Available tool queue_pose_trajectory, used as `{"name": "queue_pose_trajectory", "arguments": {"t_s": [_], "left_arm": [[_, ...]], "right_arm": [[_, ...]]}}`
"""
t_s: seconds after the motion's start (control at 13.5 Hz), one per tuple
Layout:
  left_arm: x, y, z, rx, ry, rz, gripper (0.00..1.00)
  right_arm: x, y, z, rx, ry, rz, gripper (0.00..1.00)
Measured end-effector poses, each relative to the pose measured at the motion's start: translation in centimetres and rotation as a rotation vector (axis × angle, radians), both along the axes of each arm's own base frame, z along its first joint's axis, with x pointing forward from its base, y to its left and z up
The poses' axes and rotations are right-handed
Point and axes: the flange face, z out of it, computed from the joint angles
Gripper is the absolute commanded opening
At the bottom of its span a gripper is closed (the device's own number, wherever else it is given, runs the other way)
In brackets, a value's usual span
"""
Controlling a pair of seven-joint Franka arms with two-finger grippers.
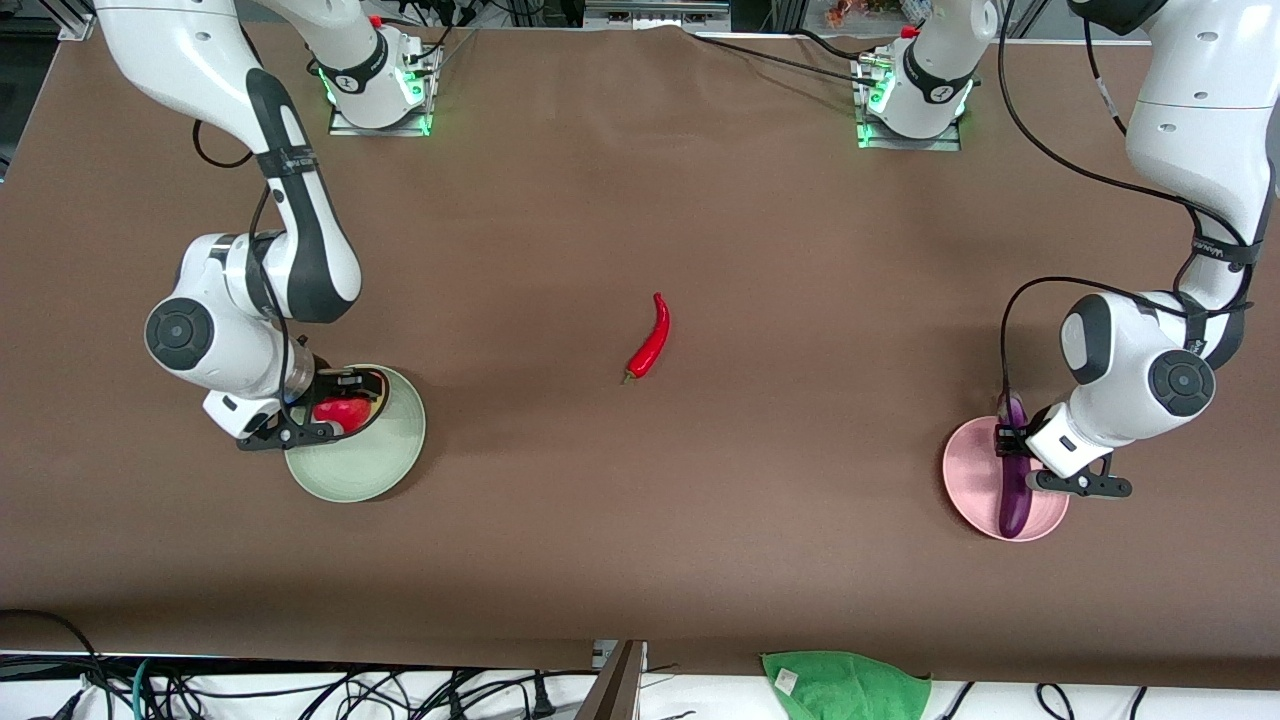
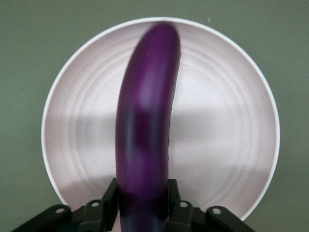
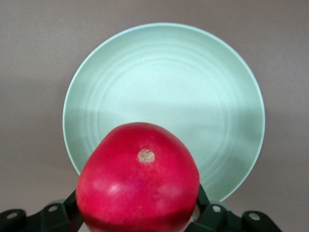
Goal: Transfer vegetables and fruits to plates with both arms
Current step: 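Place the tomato on the green plate while the left gripper lowers the eggplant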
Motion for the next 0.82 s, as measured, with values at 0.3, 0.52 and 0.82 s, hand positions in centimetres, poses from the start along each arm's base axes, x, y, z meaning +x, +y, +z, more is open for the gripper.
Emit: {"name": "queue_pose_trajectory", "arguments": {"t_s": [0.3, 0.52, 0.82], "left_arm": [[1.3, -0.7, 1.8, -0.023, -0.011, 0.01, 1.0], [2.1, -5.0, 3.3, -0.077, 0.02, 0.01, 1.0], [1.5, -17.1, 4.3, -0.144, 0.038, 0.048, 1.0]], "right_arm": [[1.5, -0.8, -1.4, 0.015, -0.006, 0.027, 0.33], [2.1, -0.9, -4.9, 0.092, 0.015, 0.032, 0.33], [2.5, -1.2, -6.4, 0.094, 0.012, 0.035, 0.99]]}}
